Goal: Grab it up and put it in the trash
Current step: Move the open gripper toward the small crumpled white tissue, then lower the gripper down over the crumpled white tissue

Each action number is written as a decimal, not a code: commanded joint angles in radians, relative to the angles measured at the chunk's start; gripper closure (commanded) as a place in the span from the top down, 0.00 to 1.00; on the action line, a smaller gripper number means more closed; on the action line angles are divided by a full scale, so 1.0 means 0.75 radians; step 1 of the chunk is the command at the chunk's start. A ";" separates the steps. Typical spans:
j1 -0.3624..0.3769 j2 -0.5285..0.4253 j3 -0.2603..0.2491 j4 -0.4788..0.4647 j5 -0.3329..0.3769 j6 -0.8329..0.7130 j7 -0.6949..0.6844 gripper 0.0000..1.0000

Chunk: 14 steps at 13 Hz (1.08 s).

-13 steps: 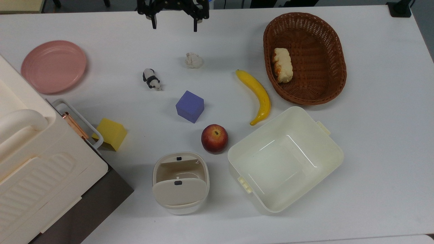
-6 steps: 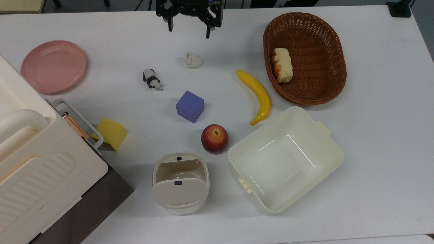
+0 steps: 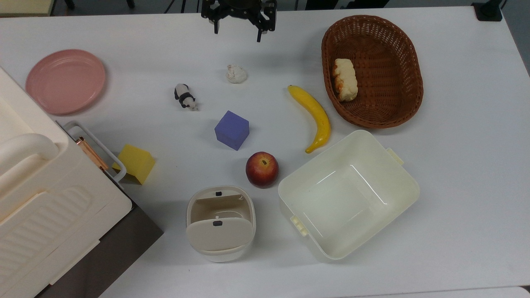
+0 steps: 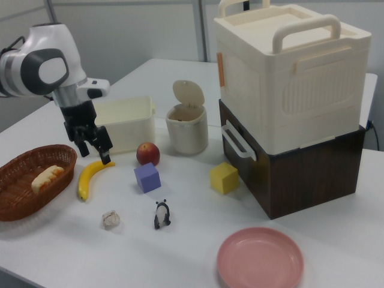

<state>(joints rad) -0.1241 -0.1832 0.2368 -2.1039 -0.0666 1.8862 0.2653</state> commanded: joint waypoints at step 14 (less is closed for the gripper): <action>-0.006 0.179 -0.011 -0.195 -0.028 0.301 -0.088 1.00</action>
<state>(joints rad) -0.1289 -0.0912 0.2321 -2.2394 -0.0708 2.0391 0.2588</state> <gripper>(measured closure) 0.000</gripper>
